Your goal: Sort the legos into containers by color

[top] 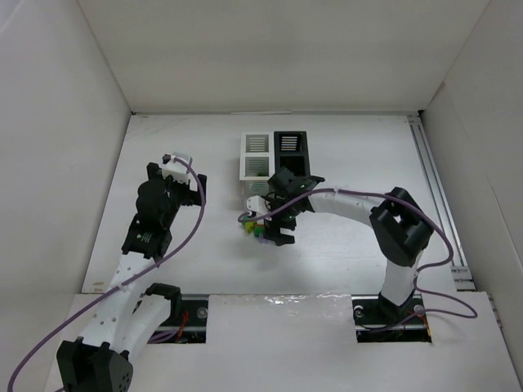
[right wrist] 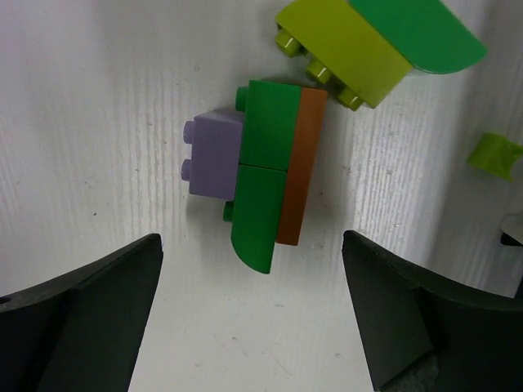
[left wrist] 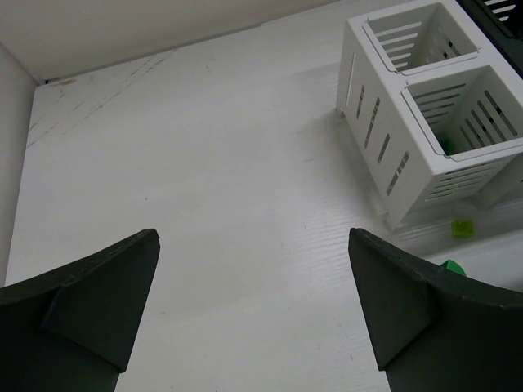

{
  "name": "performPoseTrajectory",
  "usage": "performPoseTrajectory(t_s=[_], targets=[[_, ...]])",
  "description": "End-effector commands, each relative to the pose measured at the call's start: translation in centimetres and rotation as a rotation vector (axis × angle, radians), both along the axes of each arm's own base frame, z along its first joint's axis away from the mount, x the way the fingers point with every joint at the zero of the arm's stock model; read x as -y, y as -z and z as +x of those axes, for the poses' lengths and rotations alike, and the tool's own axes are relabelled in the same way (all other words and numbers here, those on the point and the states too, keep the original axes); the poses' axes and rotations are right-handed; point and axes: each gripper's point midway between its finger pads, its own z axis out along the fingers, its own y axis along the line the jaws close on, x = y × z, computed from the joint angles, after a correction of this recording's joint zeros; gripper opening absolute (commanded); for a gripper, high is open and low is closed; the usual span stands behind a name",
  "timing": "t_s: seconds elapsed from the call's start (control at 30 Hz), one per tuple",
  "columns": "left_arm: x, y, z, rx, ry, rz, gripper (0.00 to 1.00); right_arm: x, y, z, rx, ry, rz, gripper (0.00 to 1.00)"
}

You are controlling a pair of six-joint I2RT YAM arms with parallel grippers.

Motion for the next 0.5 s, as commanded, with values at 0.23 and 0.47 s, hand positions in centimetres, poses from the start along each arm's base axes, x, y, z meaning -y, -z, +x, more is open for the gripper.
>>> performPoseTrajectory(t_s=[0.23, 0.47], targets=[[-0.2, -0.4, 0.2, 0.036, -0.006, 0.003, 1.0, -2.1, 0.2, -0.1, -0.007, -0.052, -0.023, 0.84], [-0.1, -0.3, 0.4, 0.035, -0.008, -0.005, 1.0, -2.9, 0.5, 0.1, -0.02, -0.061, -0.037, 0.71]])
